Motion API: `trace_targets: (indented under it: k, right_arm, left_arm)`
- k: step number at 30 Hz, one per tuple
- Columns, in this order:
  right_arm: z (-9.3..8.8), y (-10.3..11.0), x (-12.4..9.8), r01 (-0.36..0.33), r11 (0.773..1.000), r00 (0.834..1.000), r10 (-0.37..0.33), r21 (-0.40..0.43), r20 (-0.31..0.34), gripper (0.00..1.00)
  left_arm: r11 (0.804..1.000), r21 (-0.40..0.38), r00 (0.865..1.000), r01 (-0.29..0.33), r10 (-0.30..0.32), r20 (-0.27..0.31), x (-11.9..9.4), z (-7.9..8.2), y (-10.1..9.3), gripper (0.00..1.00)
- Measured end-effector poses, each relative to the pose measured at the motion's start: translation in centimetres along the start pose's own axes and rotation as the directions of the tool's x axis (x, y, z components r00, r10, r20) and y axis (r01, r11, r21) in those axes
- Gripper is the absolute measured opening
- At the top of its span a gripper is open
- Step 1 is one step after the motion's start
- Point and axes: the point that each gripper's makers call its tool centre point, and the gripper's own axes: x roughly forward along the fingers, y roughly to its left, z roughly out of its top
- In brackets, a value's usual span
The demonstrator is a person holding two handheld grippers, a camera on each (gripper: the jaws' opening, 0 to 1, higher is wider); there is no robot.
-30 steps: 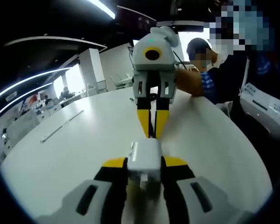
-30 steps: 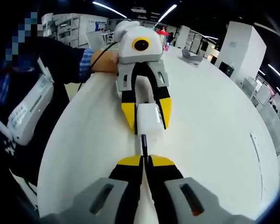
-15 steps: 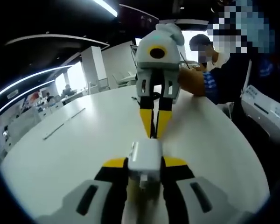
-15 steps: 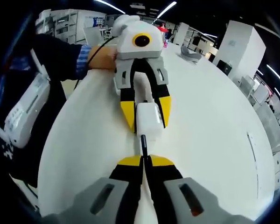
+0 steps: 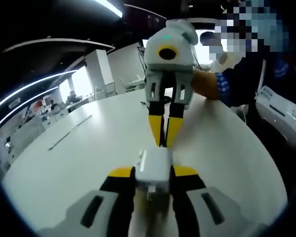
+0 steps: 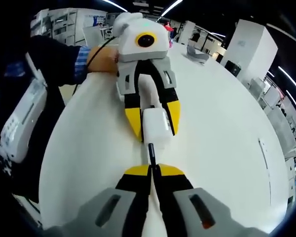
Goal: Plug the desk Type‑C cable into the charger adapter.
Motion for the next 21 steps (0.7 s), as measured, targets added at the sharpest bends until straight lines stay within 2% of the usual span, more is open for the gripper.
trace_targets:
  k: [6,8,10,11,15,18,21]
  right_arm:
    - [0.2,-0.2,0.1,0.001,1.000,1.000,-0.001,0.001,0.020,0.04]
    - [0.3,-0.5,0.3,0.007,0.999,0.999,-0.006,-0.045,0.034,0.05]
    - [0.4,-0.7,0.2,0.021,0.996,0.998,-0.016,-0.090,0.058,0.11]
    - [0.4,-0.8,-0.1,0.027,0.996,0.998,-0.021,-0.088,0.059,0.16]
    - [0.8,-1.6,-1.3,0.050,0.996,0.995,-0.043,-0.077,0.095,0.16]
    - [1.1,-2.7,-2.9,0.095,0.993,0.987,-0.085,-0.072,0.135,0.16]
    - [1.1,-4.3,-4.7,0.176,0.980,0.976,-0.162,-0.089,0.148,0.17]
  left_arm:
    - [1.000,0.000,1.000,-0.003,0.003,0.002,0.0,0.0,0.3,0.28]
    - [1.000,-0.001,1.000,-0.007,0.007,0.000,-0.1,-0.1,0.4,0.28]
    - [1.000,-0.010,1.000,-0.006,0.006,0.004,-0.2,-0.1,0.5,0.28]
    - [1.000,-0.011,1.000,-0.005,0.005,0.005,-0.2,-0.1,0.5,0.28]
    - [1.000,-0.003,1.000,-0.013,0.013,0.005,-0.3,-0.1,0.6,0.27]
    - [1.000,-0.001,1.000,-0.019,0.019,0.004,-0.4,-0.1,0.8,0.27]
    - [1.000,-0.001,1.000,-0.028,0.028,0.002,-0.5,-0.2,1.1,0.27]
